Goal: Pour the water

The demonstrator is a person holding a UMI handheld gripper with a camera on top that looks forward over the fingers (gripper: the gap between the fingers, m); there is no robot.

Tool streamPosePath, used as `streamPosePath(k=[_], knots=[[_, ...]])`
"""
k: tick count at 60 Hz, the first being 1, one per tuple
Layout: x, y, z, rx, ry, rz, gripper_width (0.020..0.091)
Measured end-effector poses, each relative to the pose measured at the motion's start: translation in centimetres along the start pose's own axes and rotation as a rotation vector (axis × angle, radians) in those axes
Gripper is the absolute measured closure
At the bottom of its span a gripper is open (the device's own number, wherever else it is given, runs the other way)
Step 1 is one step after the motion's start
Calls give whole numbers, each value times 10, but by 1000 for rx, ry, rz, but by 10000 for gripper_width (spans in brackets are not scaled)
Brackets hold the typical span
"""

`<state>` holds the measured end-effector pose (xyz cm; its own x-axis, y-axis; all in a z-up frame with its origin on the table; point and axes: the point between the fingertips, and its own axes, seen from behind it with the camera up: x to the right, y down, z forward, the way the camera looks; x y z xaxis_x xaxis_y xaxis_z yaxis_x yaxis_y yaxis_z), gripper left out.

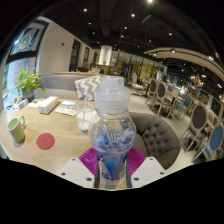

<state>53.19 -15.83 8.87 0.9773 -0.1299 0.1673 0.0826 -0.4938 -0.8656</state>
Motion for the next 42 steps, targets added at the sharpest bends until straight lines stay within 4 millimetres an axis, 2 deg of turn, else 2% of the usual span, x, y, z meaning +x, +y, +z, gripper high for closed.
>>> streamPosePath(k=[5, 13, 20, 27, 31, 35, 38, 42], knots=[[-4, -32, -7, 26, 55, -84, 745], [-19, -98, -23, 75, 176, -290, 748], [-58, -160, -36, 136, 268, -565, 748], [-122, -207, -45, 204, 352, -927, 747], [-167, -222, -47, 253, 371, -1109, 748], [-205, -227, -45, 281, 391, -1282, 749], [-231, -224, -43, 297, 393, -1392, 749], [-254, -211, -33, 279, 401, -1530, 750]])
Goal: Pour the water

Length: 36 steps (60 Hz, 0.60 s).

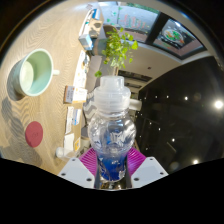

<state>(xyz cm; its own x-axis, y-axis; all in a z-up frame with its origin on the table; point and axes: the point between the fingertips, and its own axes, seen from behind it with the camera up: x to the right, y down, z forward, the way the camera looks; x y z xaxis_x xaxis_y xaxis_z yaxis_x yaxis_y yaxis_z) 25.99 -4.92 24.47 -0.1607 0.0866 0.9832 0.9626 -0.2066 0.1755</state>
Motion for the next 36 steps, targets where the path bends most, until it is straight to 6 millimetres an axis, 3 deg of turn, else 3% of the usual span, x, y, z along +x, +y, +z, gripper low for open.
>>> streamPosePath(k=[8, 14, 16, 20, 30, 36], knots=[[-37, -28, 5, -1, -30, -265, 751], [-57, -34, 6, -14, -64, -407, 751], [-64, -27, 9, -28, -73, -434, 752], [-74, -26, 7, -69, -120, -424, 751], [-59, -27, 5, -52, -112, -343, 749], [-42, -23, 3, -52, -124, -158, 748]])
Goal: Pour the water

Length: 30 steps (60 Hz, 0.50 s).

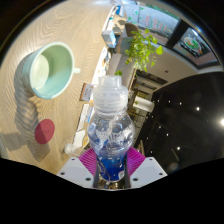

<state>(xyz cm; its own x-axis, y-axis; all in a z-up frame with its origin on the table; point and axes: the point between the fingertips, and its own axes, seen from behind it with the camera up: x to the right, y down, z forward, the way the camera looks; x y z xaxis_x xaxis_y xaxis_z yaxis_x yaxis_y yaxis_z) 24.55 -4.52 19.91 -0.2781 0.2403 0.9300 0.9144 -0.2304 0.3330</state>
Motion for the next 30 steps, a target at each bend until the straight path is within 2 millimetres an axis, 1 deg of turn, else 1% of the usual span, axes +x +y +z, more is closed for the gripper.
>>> streamPosePath(k=[8, 12, 14, 18, 21, 23, 27, 30], knots=[[27, 15, -10, 58, -38, 360, 748], [38, 27, -12, 88, -64, 552, 747], [41, 28, -16, 103, -81, 650, 747], [44, 34, -16, 140, -124, 848, 748], [41, 38, -17, 165, -176, 1001, 749], [35, 35, -17, 180, -218, 1107, 749], [16, 31, -12, 194, -322, 1306, 749], [-3, 28, -6, 195, -396, 1423, 749]])
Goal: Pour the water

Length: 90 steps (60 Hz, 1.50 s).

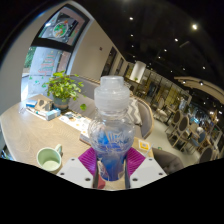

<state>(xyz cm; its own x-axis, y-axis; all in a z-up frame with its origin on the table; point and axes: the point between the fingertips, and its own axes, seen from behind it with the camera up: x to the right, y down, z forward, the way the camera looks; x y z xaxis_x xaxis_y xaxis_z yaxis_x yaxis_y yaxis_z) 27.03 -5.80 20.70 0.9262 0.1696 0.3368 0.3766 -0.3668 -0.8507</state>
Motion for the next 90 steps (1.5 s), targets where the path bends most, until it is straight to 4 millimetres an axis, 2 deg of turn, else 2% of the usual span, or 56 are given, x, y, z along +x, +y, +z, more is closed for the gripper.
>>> streamPosePath(k=[6, 17, 25, 28, 29, 32, 43, 45, 49, 52, 54, 57, 61, 67, 72, 80, 84, 90], knots=[[-10, 32, 17, -11, -80, 152, 748], [-35, 81, 47, -27, -181, 243, 745], [-46, 105, 58, -43, -224, 288, 738], [-49, 117, 60, -61, -237, 296, 715], [-47, 113, 60, -45, -235, 301, 708], [-48, 115, 59, -30, -238, 314, 699], [-51, 120, 60, -51, -253, 319, 568], [-52, 124, 58, -86, -256, 328, 486], [-56, 135, 51, -140, -262, 340, 241], [-51, 139, 41, -176, -229, 341, 261], [-45, 141, 35, -189, -209, 338, 250], [-45, 138, 16, -209, -177, 332, 253], [-42, 134, -13, -239, -140, 330, 253], [-48, 128, -68, -292, -87, 343, 253], [-61, 115, -119, -309, -69, 365, 251], [-83, 106, -183, -329, -31, 364, 251], [-96, 100, -206, -327, -29, 362, 253], [-108, 96, -230, -313, -28, 343, 252]])
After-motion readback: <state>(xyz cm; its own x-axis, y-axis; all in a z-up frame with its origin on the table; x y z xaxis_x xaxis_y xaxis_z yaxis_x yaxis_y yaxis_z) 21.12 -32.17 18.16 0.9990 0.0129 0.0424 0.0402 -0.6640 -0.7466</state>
